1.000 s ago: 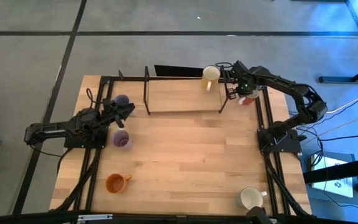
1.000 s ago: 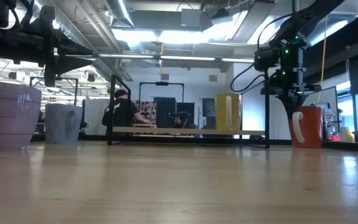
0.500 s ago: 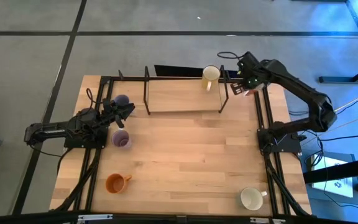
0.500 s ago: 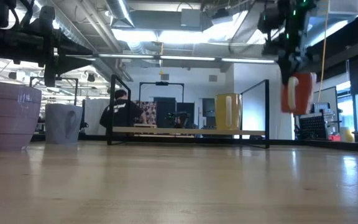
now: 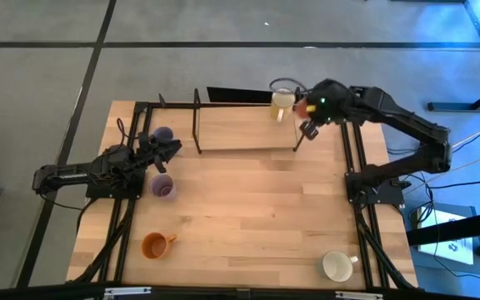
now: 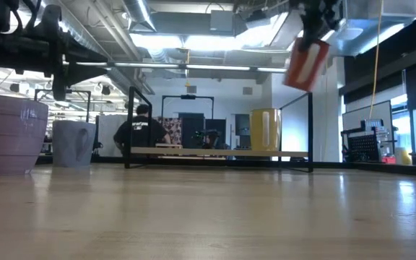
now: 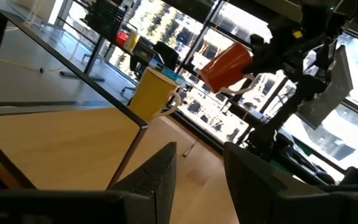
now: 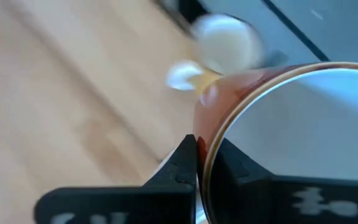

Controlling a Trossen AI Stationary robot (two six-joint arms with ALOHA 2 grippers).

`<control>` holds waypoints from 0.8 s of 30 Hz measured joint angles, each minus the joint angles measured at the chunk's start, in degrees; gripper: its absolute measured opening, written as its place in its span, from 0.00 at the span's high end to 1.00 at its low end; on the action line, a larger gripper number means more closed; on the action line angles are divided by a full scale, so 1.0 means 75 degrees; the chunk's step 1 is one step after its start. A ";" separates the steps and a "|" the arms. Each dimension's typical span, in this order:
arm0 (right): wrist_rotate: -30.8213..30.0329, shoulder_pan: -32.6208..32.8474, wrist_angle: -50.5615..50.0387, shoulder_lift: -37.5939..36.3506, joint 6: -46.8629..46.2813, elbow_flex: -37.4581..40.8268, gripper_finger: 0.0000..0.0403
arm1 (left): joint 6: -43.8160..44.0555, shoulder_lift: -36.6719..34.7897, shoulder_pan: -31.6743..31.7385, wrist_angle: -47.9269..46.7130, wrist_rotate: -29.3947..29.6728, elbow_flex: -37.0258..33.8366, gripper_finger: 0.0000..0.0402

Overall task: Place coffee mugs
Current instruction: Put the orange white mug on the shelf

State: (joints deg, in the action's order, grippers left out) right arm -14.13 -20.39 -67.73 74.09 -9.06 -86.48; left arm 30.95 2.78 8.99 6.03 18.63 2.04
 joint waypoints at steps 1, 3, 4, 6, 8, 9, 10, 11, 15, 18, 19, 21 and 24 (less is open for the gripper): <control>0.0163 0.0243 0.0161 0.0009 0.0085 0.0009 0.98 | 0.0010 0.0000 0.0000 0.0002 -0.0054 0.0000 0.69; 0.0430 0.0712 0.0531 0.0076 0.0211 0.0007 0.98 | 0.0046 0.0001 0.0000 -0.0001 -0.0156 0.0000 0.69; 0.0566 0.0945 0.0729 0.0118 0.0249 0.0006 0.99 | 0.0045 0.0001 0.0000 -0.0001 -0.0226 0.0000 0.69; 0.0814 0.1361 0.1022 0.0307 0.0284 0.0006 0.99 | 0.0045 0.0001 -0.0001 -0.0001 -0.0293 0.0000 0.69; 0.0975 0.1739 0.1191 0.0513 0.0330 0.0009 0.99 | 0.0045 -0.0001 0.0000 -0.0002 -0.0299 0.0000 0.69; 0.1015 0.1895 0.1260 0.0635 0.0390 0.0006 0.98 | 0.0045 0.0001 0.0000 -0.0001 -0.0299 0.0000 0.69; 0.1023 0.2051 0.1318 0.0760 0.0449 0.0007 0.98 | 0.0042 -0.0002 0.0000 -0.0010 -0.0300 0.0000 0.69; 0.1034 0.2191 0.1356 0.0914 0.0471 0.0006 0.98 | 0.0021 0.0001 0.0000 -0.0033 -0.0300 0.0000 0.69; 0.1487 0.2568 0.1518 0.1596 0.0534 0.0011 0.99 | 0.0001 -0.0002 -0.0002 -0.0197 -0.0412 0.0000 0.69; 0.1734 0.2713 0.1540 0.2114 0.0532 0.0011 0.99 | -0.0002 -0.0002 -0.0001 -0.0220 -0.0420 0.0000 0.69; 0.1755 0.2750 0.1542 0.2283 0.0478 0.0011 0.99 | -0.0002 -0.0002 0.0000 -0.0246 -0.0423 0.0000 0.69; 0.1775 0.2746 0.1548 0.2622 0.0264 0.0011 0.98 | -0.0002 -0.0002 -0.0002 -0.0348 -0.0450 0.0000 0.69; 0.1830 0.2737 0.1545 0.3085 0.0017 0.0011 0.99 | -0.0002 -0.0001 0.0000 -0.0441 -0.0639 0.0000 0.69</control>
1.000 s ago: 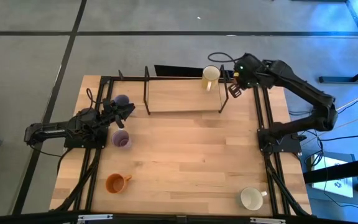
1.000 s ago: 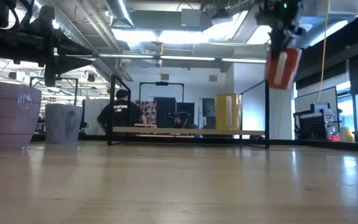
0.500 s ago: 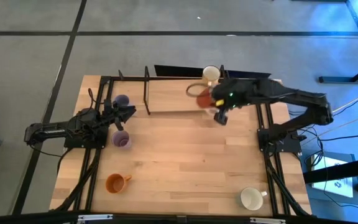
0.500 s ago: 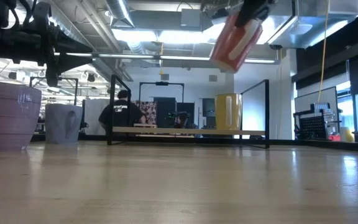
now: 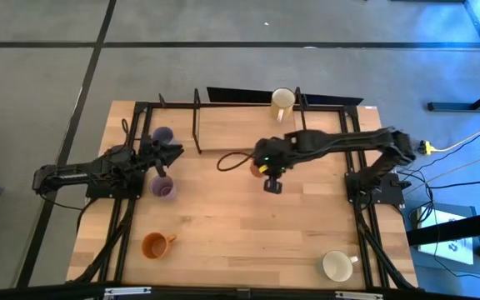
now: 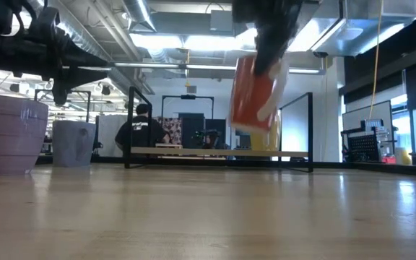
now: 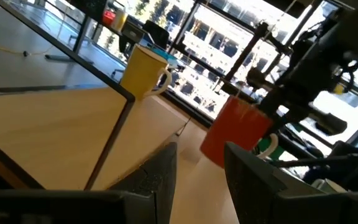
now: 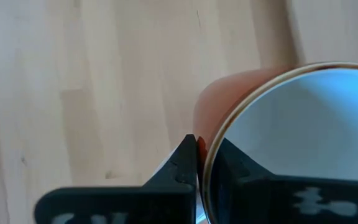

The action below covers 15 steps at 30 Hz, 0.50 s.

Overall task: Place coffee mugs
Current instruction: Put the orange white mug on the shelf

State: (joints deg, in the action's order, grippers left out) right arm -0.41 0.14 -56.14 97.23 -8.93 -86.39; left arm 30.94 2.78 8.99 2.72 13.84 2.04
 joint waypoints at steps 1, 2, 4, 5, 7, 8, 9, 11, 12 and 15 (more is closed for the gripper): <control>0.0029 0.0000 0.0007 0.0141 -0.0043 0.0000 0.99 | 0.0001 0.0002 -0.0001 -0.0003 -0.0087 0.0000 0.69; 0.0069 0.0000 0.0014 0.0269 -0.0118 0.0000 0.99 | 0.0005 -0.0001 0.0000 -0.0029 -0.0181 0.0000 0.69; 0.0139 -0.0011 0.0093 0.0473 -0.0322 0.0000 0.99 | 0.0064 0.0002 -0.0002 -0.0064 -0.0359 0.0000 0.69; 0.0163 -0.0020 0.0167 0.0563 -0.0421 0.0000 0.99 | 0.0140 0.0002 -0.0002 -0.0041 -0.0455 0.0000 0.69; 0.0222 -0.0020 0.0467 0.0738 -0.0668 0.0000 0.99 | 0.0365 -0.0001 -0.0003 0.0031 -0.0640 0.0000 0.69; 0.0298 -0.0020 0.0616 0.0829 -0.0823 0.0000 0.99 | 0.0471 -0.0001 -0.0003 0.0081 -0.0724 -0.0001 0.69; 0.0353 -0.0020 0.0731 0.0909 -0.0965 0.0000 0.99 | 0.0567 -0.0001 -0.0003 0.0118 -0.0813 0.0000 0.69; 0.0392 -0.0020 0.0949 0.1050 -0.1143 0.0000 0.99 | 0.0640 -0.0001 -0.0003 0.0114 -0.1005 0.0000 0.69; 0.0404 -0.0020 0.1048 0.1130 -0.1207 0.0000 0.99 | 0.0641 -0.0001 -0.0003 0.0119 -0.1120 0.0000 0.69; 0.0403 -0.0023 0.1185 0.1317 -0.1571 0.0000 0.99 | 0.0656 -0.0001 -0.0003 0.0096 -0.1443 0.0000 0.69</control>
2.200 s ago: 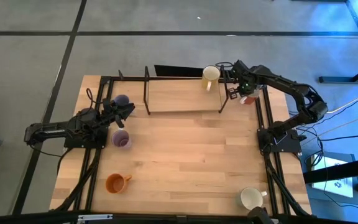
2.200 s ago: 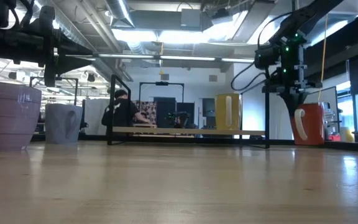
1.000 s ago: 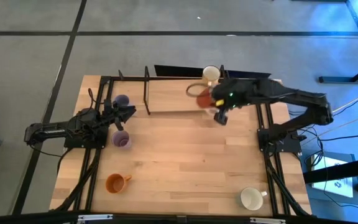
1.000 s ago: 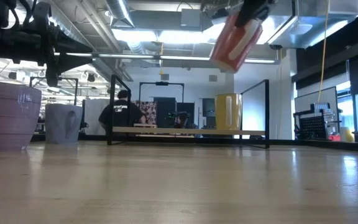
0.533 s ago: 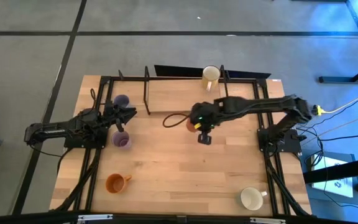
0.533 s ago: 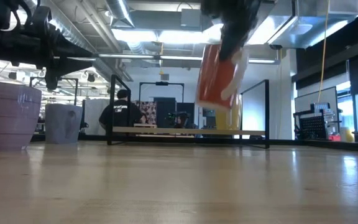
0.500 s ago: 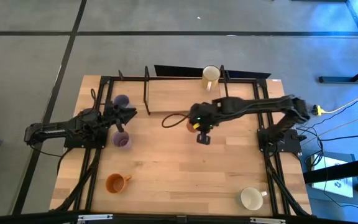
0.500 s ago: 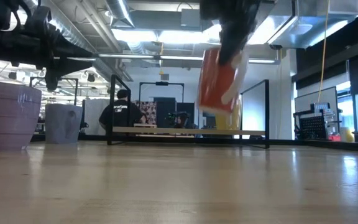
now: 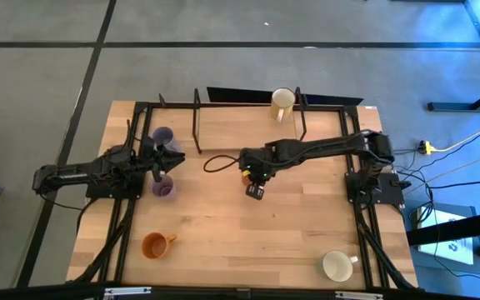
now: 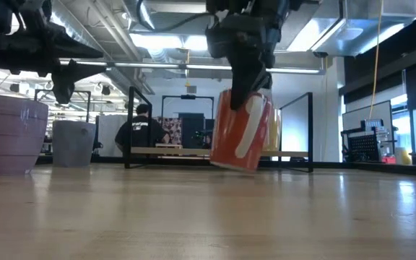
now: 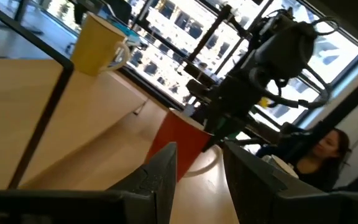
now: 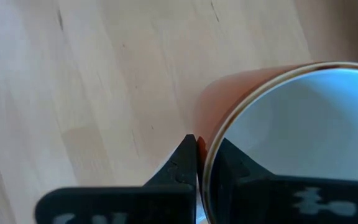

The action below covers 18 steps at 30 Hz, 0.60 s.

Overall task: Place coffee mugs
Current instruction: Put the orange white mug on the shelf

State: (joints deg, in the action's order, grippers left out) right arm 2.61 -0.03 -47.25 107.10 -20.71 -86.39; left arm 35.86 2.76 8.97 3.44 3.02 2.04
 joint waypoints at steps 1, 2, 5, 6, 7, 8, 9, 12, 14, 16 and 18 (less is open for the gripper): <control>0.0000 0.0000 0.0020 0.0035 -0.0018 0.0000 0.98 | 0.0000 0.0000 0.0000 0.0003 -0.0101 0.0000 0.69; 0.0000 0.0000 0.0071 0.0079 -0.0030 0.0000 0.98 | -0.0003 0.0000 0.0000 0.0010 -0.0165 0.0000 0.69; -0.0018 0.0000 0.0185 0.0126 -0.0008 -0.0003 0.98 | -0.0035 -0.0006 0.0000 0.0183 -0.0191 0.0000 0.69; -0.0032 0.0000 0.0179 0.0135 -0.0008 -0.0003 0.99 | -0.0041 -0.0006 0.0000 0.0198 -0.0191 0.0000 0.69; -0.0082 0.0003 0.0229 0.0153 -0.0013 -0.0006 0.99 | -0.0052 -0.0006 0.0000 0.0188 -0.0197 -0.0002 0.69; -0.0127 0.0003 0.0292 0.0163 -0.0016 -0.0006 0.99 | -0.0055 -0.0005 0.0000 0.0181 -0.0214 0.0000 0.69; -0.0120 0.0003 0.0346 0.0167 -0.0022 -0.0006 0.98 | -0.0055 -0.0006 0.0000 0.0188 -0.0251 0.0000 0.69; 0.0102 0.0000 0.0340 0.0172 -0.0075 -0.0006 0.93 | -0.0055 -0.0006 0.0000 0.0182 -0.0369 0.0000 0.69; 0.0198 -0.0003 0.0351 0.0205 -0.0095 -0.0006 0.88 | -0.0058 -0.0006 0.0000 0.0181 -0.0372 0.0000 0.69; 0.0208 0.0000 0.0363 0.0211 -0.0187 -0.0006 0.83 | -0.0060 -0.0006 0.0000 0.0184 -0.0369 0.0000 0.69; 0.0201 0.0004 0.0458 0.0211 -0.0202 -0.0006 0.78 | -0.0087 -0.0006 0.0000 0.0181 -0.0369 0.0000 0.69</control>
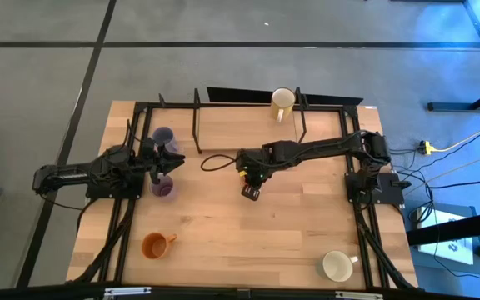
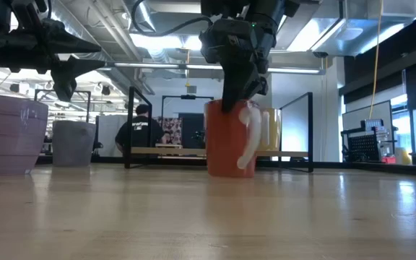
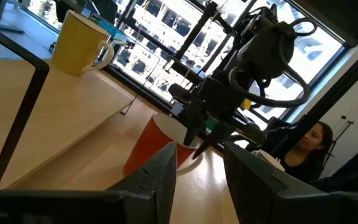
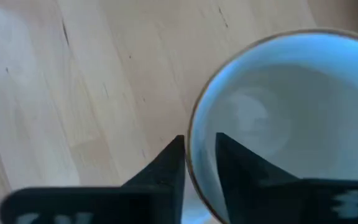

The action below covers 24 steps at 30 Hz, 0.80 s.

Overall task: Place coffee mugs
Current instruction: Put the orange white mug on the shelf

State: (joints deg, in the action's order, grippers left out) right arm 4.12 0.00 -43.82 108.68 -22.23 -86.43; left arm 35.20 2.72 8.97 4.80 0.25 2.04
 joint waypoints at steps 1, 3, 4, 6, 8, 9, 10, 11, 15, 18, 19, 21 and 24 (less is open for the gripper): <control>-0.0013 0.0004 0.0050 0.0000 -0.0001 -0.0001 0.76 | -0.0033 0.0000 0.0000 0.0003 0.0000 0.0000 0.69; -0.0073 -0.0001 0.0100 0.0000 -0.0004 -0.0003 0.71 | -0.0170 0.0000 0.0000 0.0000 0.0000 0.0000 0.69; -0.0067 -0.0009 0.0127 0.0000 -0.0005 -0.0005 0.68 | -0.0219 0.0000 0.0000 0.0000 0.0000 0.0000 0.69; 0.0000 -0.0065 -0.0068 -0.0020 -0.0086 -0.0125 0.64 | -0.0316 0.0000 0.0000 0.0000 0.0000 0.0000 0.69; 0.0029 -0.0051 -0.0455 -0.0144 -0.0329 -0.0453 0.62 | -0.0344 0.0000 0.0000 0.0001 0.0001 0.0000 0.69; 0.0027 -0.0016 -0.0655 -0.0268 -0.0409 -0.0665 0.61 | -0.0344 0.0000 0.0000 0.0000 0.0000 0.0000 0.69; -0.0020 0.0052 -0.0858 -0.0400 -0.0510 -0.0869 0.60 | -0.0347 0.0000 0.0000 0.0000 0.0000 0.0000 0.69; -0.0151 0.0142 -0.1034 -0.0536 -0.0610 -0.1044 0.59 | -0.0347 0.0000 0.0000 0.0000 0.0001 0.0000 0.69; -0.1083 0.0786 -0.1518 -0.0954 -0.1384 -0.1161 0.59 | -0.0376 0.0000 0.0000 -0.0001 0.0003 0.0000 0.69; -0.1960 0.1343 -0.1829 -0.1116 -0.2431 -0.1008 0.58 | -0.0379 0.0000 0.0000 -0.0003 -0.0001 0.0000 0.69; -0.2306 0.1544 -0.2014 -0.1111 -0.2862 -0.0966 0.58 | -0.0379 0.0000 0.0000 -0.0003 -0.0052 0.0000 0.69; -0.2902 0.1910 -0.2281 -0.1090 -0.3733 -0.0793 0.58 | -0.0388 0.0000 0.0000 0.0000 -0.0318 0.0000 0.69; -0.3465 0.2376 -0.2077 -0.1093 -0.4943 -0.0328 0.53 | -0.0388 0.0000 0.0000 -0.0009 -0.0704 0.0000 0.69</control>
State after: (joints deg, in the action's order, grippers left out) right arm -21.87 17.82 -59.40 100.49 -59.30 -88.89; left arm 32.29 2.72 8.97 4.73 -5.03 2.04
